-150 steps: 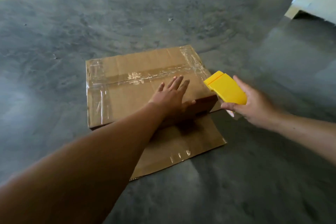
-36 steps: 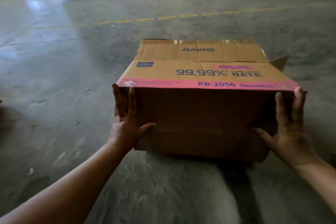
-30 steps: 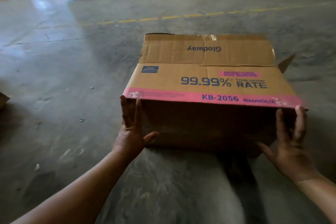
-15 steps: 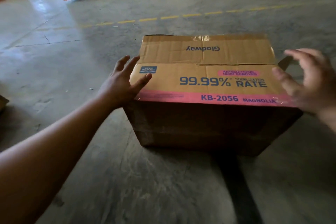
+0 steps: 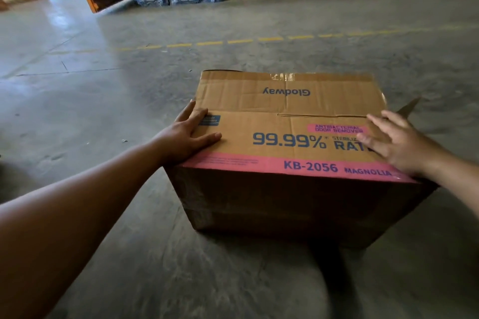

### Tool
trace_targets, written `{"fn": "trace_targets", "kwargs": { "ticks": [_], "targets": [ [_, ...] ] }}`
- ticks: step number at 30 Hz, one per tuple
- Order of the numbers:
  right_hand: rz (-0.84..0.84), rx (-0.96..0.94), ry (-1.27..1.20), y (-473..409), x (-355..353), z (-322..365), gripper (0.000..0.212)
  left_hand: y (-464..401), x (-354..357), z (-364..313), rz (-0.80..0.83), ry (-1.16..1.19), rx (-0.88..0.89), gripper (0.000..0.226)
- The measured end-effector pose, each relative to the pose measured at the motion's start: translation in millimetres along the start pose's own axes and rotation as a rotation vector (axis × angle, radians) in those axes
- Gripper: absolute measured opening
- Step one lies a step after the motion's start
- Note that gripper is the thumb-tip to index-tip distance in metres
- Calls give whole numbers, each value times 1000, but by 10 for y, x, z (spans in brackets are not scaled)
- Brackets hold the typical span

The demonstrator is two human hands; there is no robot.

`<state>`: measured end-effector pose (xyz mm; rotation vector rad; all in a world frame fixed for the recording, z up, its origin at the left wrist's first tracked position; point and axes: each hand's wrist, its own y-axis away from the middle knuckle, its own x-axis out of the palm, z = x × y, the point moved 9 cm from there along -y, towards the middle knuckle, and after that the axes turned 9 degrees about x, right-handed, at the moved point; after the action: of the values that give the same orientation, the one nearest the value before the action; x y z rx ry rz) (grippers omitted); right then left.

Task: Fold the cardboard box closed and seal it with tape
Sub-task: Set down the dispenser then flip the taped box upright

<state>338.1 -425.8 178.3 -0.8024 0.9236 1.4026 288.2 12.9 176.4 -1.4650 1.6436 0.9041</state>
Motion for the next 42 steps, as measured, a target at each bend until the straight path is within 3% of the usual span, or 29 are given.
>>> {"fn": "trace_targets", "kwargs": {
  "ticks": [5,10,15,19,22,30,36,42],
  "targets": [
    [-24,6,-86,107,-79,-12,106,41,16,-22,18,32,44,126],
    [55,-58,-113,276,-108,10,108,140,-79,-47,-28,23,116,134],
    [-3,-86,-131,418,-160,11,112,219,-125,-103,-12,-57,137,133],
    [33,-65,-175,501,-137,44,94,274,-64,-61,7,-51,139,130],
    [6,-59,-164,516,-253,50,94,283,-45,-68,14,-70,162,124],
    [-61,-72,-160,644,-242,43,101,350,-159,-172,-135,-10,191,114],
    [106,-78,-131,688,-161,90,115,365,-37,-137,10,-79,159,132],
    [17,-113,-116,733,-213,64,115,409,-104,-137,-35,-113,194,138]
  ]
}}
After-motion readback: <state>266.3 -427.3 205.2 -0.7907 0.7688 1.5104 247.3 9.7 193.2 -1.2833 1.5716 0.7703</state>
